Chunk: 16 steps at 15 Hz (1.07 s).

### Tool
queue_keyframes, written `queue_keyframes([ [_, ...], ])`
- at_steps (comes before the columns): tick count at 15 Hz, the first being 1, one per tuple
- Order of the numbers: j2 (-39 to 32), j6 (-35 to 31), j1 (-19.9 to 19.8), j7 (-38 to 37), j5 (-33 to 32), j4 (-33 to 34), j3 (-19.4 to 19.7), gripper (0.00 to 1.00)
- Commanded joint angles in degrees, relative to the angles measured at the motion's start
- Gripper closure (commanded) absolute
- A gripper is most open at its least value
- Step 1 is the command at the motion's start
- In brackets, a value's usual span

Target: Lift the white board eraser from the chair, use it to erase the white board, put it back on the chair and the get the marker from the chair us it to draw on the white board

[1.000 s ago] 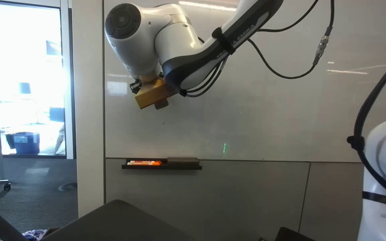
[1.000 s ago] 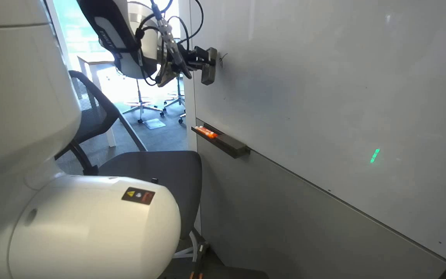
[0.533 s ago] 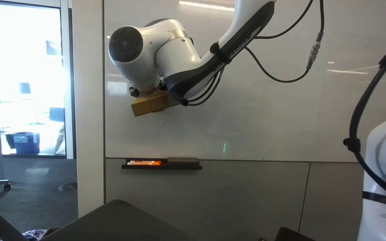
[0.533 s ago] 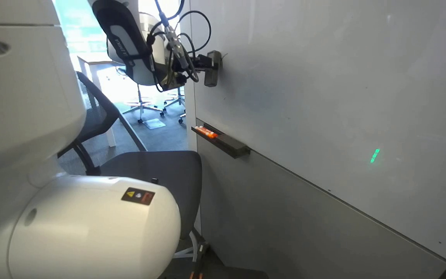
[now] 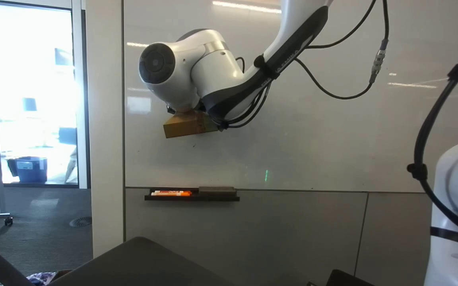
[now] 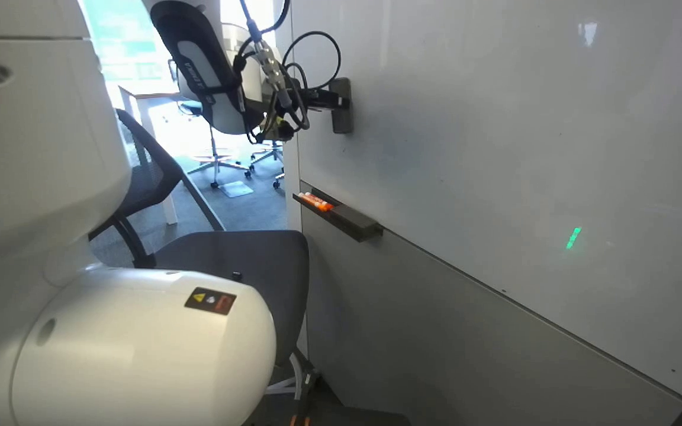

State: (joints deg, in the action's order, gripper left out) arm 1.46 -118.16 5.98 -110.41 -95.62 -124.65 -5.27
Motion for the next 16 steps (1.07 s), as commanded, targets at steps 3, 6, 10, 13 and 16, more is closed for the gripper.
queue_keyframes([
  [3,3.68,6.62,-1.79,-5.06,-1.8,-3.2,1.6,0.69],
  [6,1.69,5.9,-0.66,-5.96,-3.52,-1.77,0.66,0.69],
  [10,-2.25,4.44,1.7,-5.37,-7.39,1.23,-1.98,0.69],
  [13,-6.32,3.81,3.84,-4.69,-10.97,4.85,-4.44,0.69],
  [16,-10.02,3.69,4.93,-4.09,-12.65,8.43,-5.7,0.69],
])
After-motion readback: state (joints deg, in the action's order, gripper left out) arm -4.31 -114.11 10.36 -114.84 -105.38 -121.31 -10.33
